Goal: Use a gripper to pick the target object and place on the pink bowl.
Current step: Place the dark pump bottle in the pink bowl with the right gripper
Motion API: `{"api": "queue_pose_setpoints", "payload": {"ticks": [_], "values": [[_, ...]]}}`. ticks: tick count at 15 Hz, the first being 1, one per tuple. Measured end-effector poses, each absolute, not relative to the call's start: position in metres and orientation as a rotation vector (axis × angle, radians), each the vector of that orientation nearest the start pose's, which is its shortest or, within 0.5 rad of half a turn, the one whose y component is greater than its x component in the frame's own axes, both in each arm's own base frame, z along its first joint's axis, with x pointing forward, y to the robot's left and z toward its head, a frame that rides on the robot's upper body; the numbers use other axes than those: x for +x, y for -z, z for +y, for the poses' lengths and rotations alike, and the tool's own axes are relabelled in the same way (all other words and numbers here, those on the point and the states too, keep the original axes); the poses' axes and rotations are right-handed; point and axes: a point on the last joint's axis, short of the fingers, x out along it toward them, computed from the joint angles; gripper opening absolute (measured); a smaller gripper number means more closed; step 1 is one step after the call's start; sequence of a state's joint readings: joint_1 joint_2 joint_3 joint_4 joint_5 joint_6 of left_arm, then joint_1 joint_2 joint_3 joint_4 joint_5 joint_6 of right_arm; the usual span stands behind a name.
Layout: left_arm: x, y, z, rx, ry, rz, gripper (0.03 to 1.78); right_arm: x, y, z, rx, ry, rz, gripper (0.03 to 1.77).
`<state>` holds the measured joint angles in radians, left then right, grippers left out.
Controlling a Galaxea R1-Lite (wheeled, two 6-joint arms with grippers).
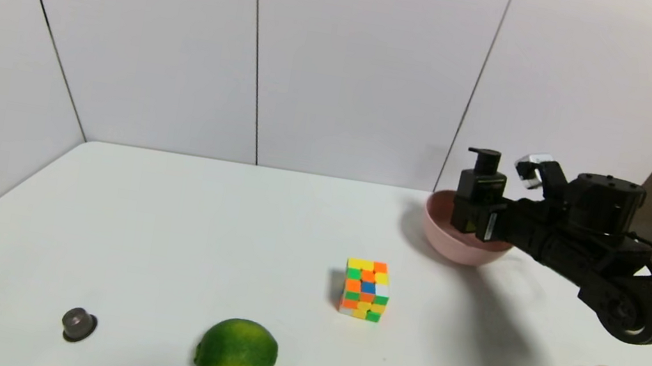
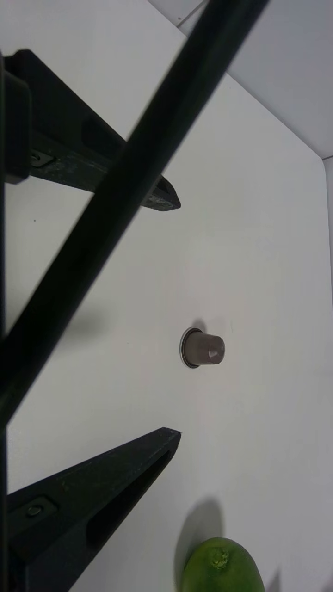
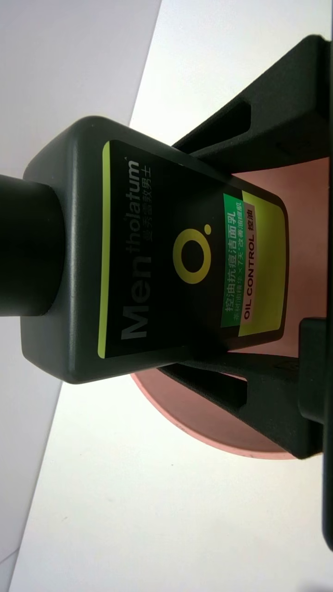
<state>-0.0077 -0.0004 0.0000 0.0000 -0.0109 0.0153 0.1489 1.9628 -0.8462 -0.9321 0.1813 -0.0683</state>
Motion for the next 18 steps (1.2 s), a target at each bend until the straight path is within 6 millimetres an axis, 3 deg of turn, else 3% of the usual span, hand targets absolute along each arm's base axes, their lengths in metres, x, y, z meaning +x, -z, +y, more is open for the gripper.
{"api": "queue_pose_setpoints", "payload": {"ticks": [18], "values": [[-0.023,-0.075,0.0,0.015,0.019,-0.001,1.69,0.36,-0.12,0.062,-0.075,-0.346,0.198,1.05]]}}
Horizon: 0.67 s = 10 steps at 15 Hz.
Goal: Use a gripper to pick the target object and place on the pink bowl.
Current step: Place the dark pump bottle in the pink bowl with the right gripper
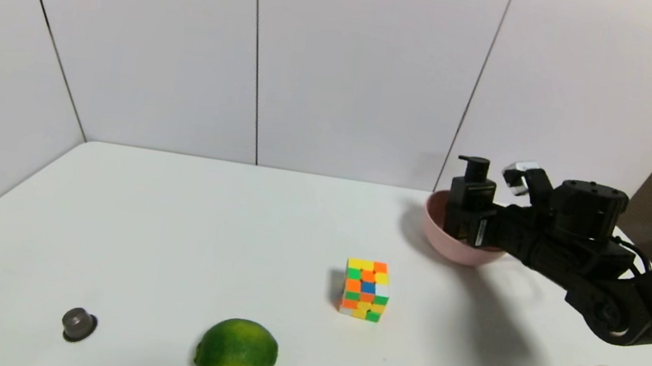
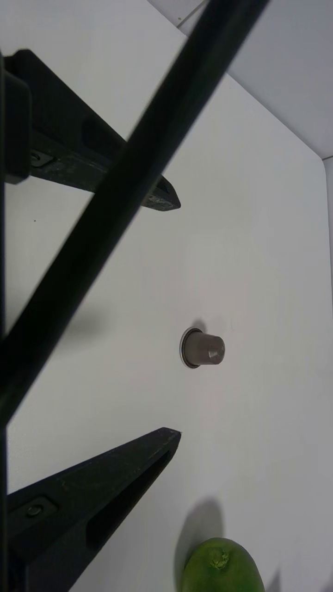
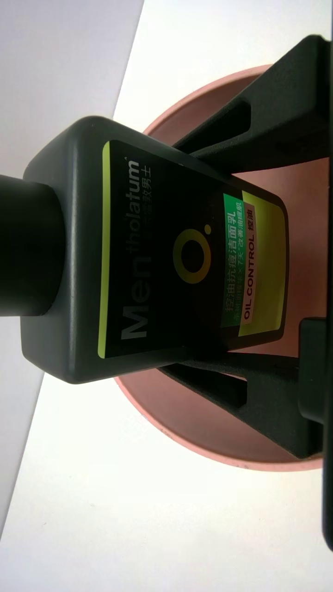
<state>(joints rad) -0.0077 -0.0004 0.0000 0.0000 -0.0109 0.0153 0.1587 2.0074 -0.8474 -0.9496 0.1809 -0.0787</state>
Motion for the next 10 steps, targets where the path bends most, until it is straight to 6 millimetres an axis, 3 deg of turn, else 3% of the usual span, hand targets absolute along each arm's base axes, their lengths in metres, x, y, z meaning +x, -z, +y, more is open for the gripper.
{"api": "queue_pose_setpoints", "payload": {"ticks": [10], "values": [[-0.0228,-0.0755,-0.0001,0.015,0.019,-0.001,1.69,0.3628,-0.1184,0.0623,-0.076,-0.347,0.2,1.05]]}}
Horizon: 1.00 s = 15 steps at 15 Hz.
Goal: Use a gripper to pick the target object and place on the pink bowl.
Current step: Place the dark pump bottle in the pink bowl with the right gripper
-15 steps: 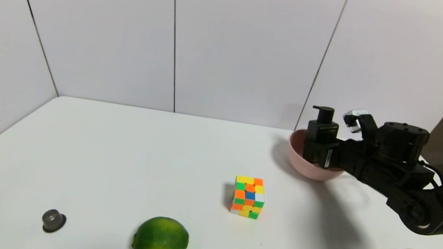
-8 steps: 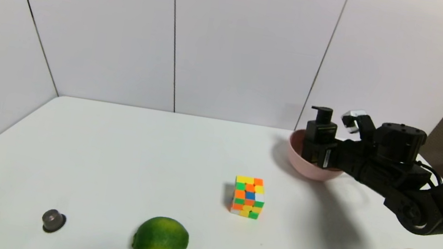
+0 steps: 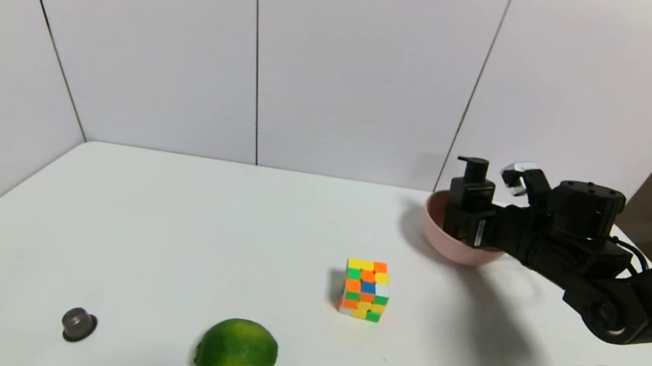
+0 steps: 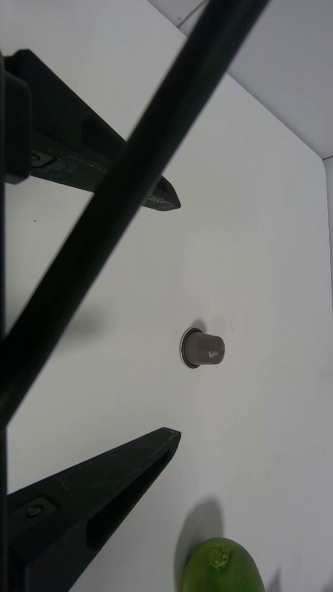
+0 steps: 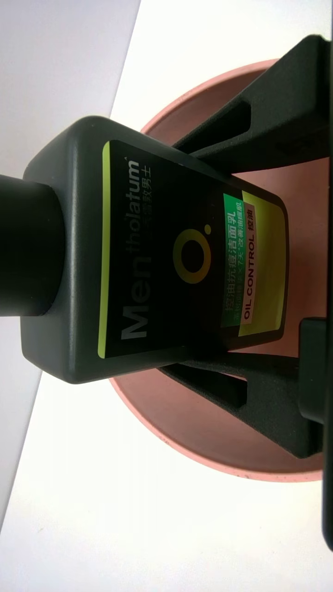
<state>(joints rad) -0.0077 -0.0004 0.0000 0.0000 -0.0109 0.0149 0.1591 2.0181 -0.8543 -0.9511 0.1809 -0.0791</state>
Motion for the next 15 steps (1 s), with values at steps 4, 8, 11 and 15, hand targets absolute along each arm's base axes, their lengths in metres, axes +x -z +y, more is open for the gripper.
{"api": "queue_pose_setpoints", "payload": {"ticks": [4,8,11,15], "values": [[-0.023,-0.075,0.0,0.015,0.018,-0.001,1.69,0.363,-0.119,0.062,-0.074,-0.347,0.196,1.27],[-0.023,-0.075,0.0,0.015,0.018,-0.001,1.69,0.364,-0.122,0.062,-0.072,-0.345,0.187,1.45],[-0.023,-0.075,0.0,0.015,0.019,-0.001,1.69,0.363,-0.132,0.06,-0.068,-0.338,0.159,1.53],[-0.023,-0.075,0.0,0.016,0.018,-0.001,1.69,0.353,-0.156,0.051,-0.065,-0.316,0.101,1.6]]}}
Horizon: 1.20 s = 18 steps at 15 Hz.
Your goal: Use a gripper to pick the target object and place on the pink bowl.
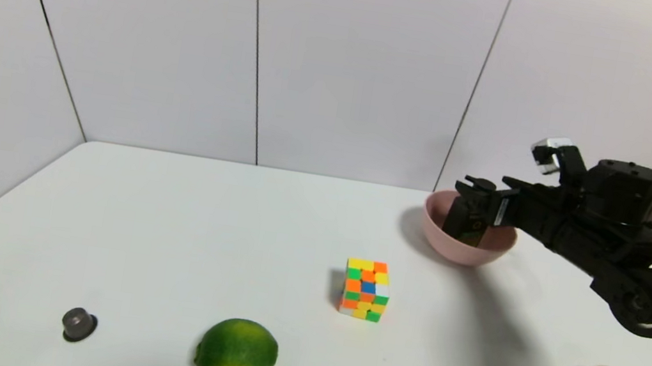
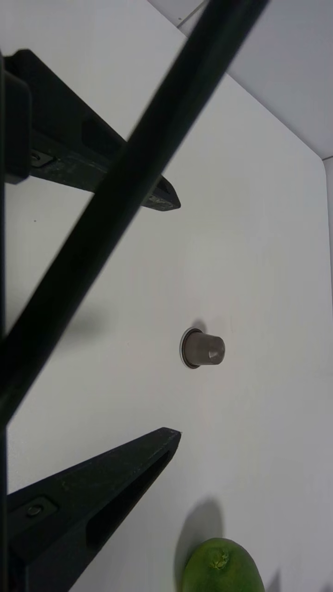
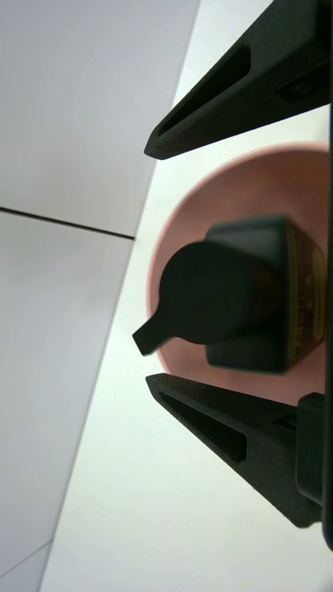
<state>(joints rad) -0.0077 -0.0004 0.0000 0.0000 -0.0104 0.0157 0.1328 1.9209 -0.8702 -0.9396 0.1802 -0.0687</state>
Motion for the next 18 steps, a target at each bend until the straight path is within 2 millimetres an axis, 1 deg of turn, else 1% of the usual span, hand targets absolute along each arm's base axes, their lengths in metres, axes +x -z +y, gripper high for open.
{"api": "queue_pose_setpoints", "payload": {"ticks": [2,4,8,11,14,16,18], "values": [[-0.023,-0.075,0.0,0.015,0.018,-0.001,1.69,0.342,-0.169,0.045,-0.065,-0.302,0.074,1.63],[-0.023,-0.075,0.0,0.015,0.018,-0.001,1.69,0.323,-0.177,0.039,-0.067,-0.29,0.063,1.65],[-0.023,-0.075,0.0,0.015,0.019,-0.001,1.69,0.271,-0.195,0.031,-0.07,-0.278,0.022,1.67],[-0.023,-0.075,0.0,0.016,0.018,-0.001,1.69,0.217,-0.207,0.023,-0.07,-0.27,-0.036,1.68],[-0.023,-0.075,0.0,0.015,0.018,-0.001,1.69,0.16,-0.211,0.016,-0.071,-0.254,-0.096,1.69],[-0.023,-0.075,0.0,0.016,0.019,-0.001,1.69,0.122,-0.207,0.011,-0.072,-0.232,-0.107,1.69],[-0.023,-0.075,0.0,0.015,0.019,-0.001,1.69,0.089,-0.197,0.007,-0.071,-0.195,-0.106,1.69]]}}
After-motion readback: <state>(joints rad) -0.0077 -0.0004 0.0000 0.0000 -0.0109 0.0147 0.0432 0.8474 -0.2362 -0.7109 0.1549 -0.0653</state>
